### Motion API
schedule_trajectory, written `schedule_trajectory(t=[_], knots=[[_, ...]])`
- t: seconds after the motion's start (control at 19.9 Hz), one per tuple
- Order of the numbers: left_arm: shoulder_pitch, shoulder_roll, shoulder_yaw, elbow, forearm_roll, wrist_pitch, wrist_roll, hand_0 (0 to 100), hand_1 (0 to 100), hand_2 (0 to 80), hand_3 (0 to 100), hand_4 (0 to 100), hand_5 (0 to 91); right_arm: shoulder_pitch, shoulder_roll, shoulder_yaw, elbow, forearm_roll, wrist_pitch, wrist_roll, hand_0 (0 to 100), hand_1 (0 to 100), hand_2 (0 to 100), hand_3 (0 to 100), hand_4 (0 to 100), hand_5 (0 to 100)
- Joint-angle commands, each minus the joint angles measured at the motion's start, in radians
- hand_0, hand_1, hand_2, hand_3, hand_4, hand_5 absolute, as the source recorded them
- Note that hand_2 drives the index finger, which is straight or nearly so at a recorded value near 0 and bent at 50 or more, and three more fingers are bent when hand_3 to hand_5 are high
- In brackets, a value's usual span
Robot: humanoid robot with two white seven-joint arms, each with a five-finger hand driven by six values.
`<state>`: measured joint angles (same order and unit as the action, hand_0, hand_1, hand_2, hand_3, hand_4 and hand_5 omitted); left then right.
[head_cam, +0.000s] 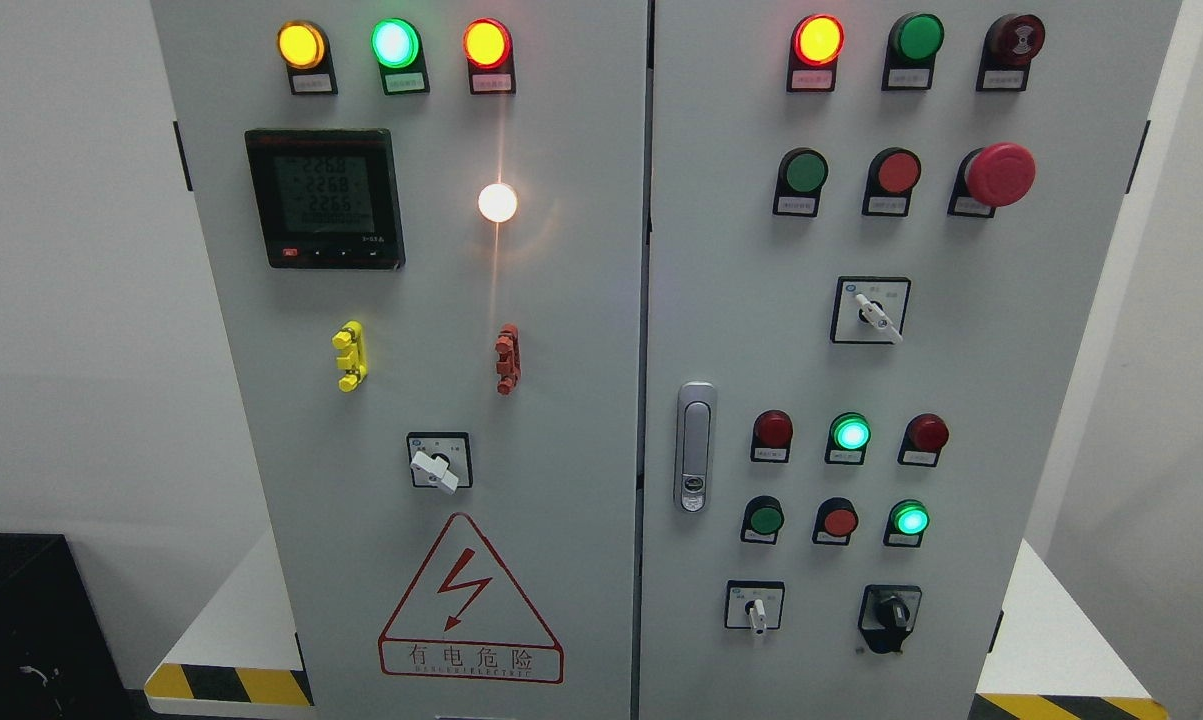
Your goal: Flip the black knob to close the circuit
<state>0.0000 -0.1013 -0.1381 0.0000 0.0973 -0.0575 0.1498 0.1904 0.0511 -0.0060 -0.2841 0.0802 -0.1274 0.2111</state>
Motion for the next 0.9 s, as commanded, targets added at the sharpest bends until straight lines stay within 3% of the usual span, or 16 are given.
schedule_trajectory(t=[0.0,0.35,0.85], knots=[[0.023,0.000,0.000,-0.031,-0.001,0.001,0.001,12,56,0.0,0,0,0.0,-0.005,0.004,0.047,0.017,0.004,0.002,-0.010,0,11,0,0,0,0],[0.023,0.000,0.000,-0.031,0.001,0.001,0.001,12,56,0.0,0,0,0.0,-0.005,0.029,0.034,0.022,0.003,0.006,-0.012,0,11,0,0,0,0],[0.023,0.000,0.000,-0.031,0.001,0.001,0.001,12,56,0.0,0,0,0.0,-0.003,0.029,0.047,-0.053,0.004,-0.034,-0.006,0,9,0,0,0,0]])
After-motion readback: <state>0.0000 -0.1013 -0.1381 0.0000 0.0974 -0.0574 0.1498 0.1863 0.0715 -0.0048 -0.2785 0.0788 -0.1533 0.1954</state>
